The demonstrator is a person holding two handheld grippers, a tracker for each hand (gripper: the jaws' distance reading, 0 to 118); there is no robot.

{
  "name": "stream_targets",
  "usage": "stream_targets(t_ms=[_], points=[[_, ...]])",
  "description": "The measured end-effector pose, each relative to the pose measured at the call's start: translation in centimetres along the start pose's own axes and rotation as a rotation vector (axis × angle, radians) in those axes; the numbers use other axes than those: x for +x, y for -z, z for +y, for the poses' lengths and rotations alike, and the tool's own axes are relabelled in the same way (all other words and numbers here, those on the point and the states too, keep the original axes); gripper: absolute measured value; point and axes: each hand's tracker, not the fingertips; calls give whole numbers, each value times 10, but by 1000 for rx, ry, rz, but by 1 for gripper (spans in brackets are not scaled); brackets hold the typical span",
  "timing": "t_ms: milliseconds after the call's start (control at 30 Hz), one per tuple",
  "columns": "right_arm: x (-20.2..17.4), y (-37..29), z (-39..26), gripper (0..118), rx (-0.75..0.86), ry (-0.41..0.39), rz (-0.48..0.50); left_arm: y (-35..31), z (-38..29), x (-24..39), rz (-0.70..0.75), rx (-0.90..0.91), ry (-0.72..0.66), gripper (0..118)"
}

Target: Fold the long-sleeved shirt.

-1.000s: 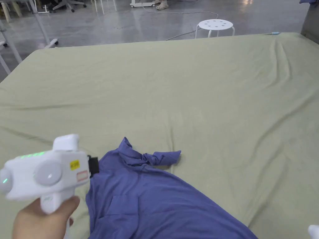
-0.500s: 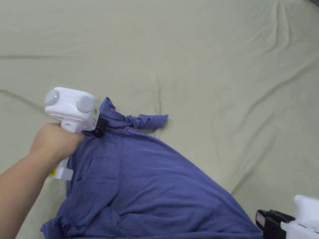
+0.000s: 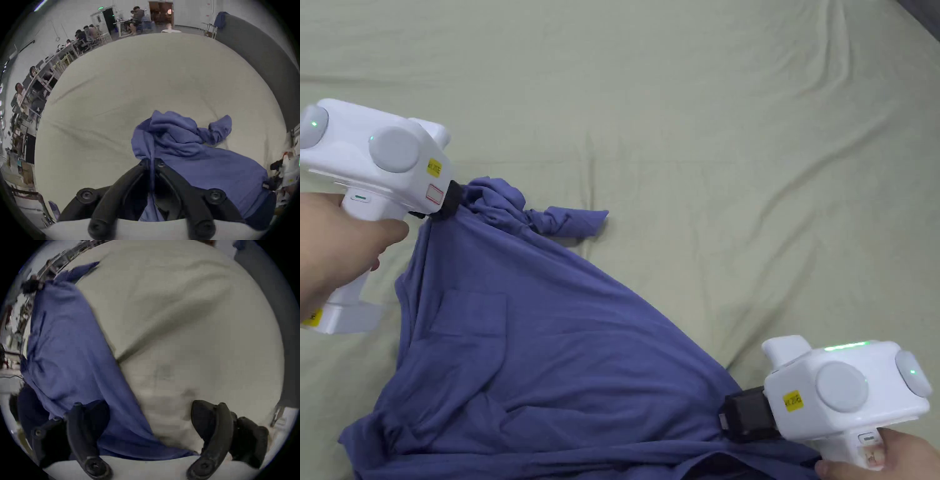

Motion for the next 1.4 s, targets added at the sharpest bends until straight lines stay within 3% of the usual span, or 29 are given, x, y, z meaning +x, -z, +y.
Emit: stream_targets(t_ms=[67,100,133,200,233,300,433,500,700,867,1000,1100,1167,1400], points=[[-6,-10,1,71,13,-42,2,-16,-6,4,-13,17,-9,1],[-12,-19,0,51,41,-69,-7,-24,-9,7,-13,34,-15,1],[-17,-24,-3,1,64,-96,-12,-30,-3,-3,-21,50,-23,1],[-23,-32,-10,0,80,-97,29,-47,-9,1,-53,77,-45,1],[-24,-34,-13,0,84,-71,20,-56,-13,4,-61,87,-49,1],[-29,-53,-21,0,175,-97,3,-74,-12,-3,-79,112,-59,1],[-18,-132,-36,0,394,16,76,-128,-19,-12,-136,225,-149,1],[-13,-179,-40,0,502,25,83,-161,-23,-17,-152,297,-186,1],[2,-317,-25,0,822,-25,-52,-285,-8,-24,-166,565,-226,1],[31,-418,41,0,1010,-53,-137,-368,45,-11,-103,763,-175,1],[53,-496,117,0,1073,-52,-174,-403,118,-30,-105,805,-206,1],[72,-544,182,0,1084,-43,-213,-421,180,-41,90,841,-147,1],[80,-567,225,0,1085,-42,-237,-433,214,-49,134,866,-156,1],[64,-620,334,0,1059,-21,-310,-435,327,-98,251,887,-256,1]])
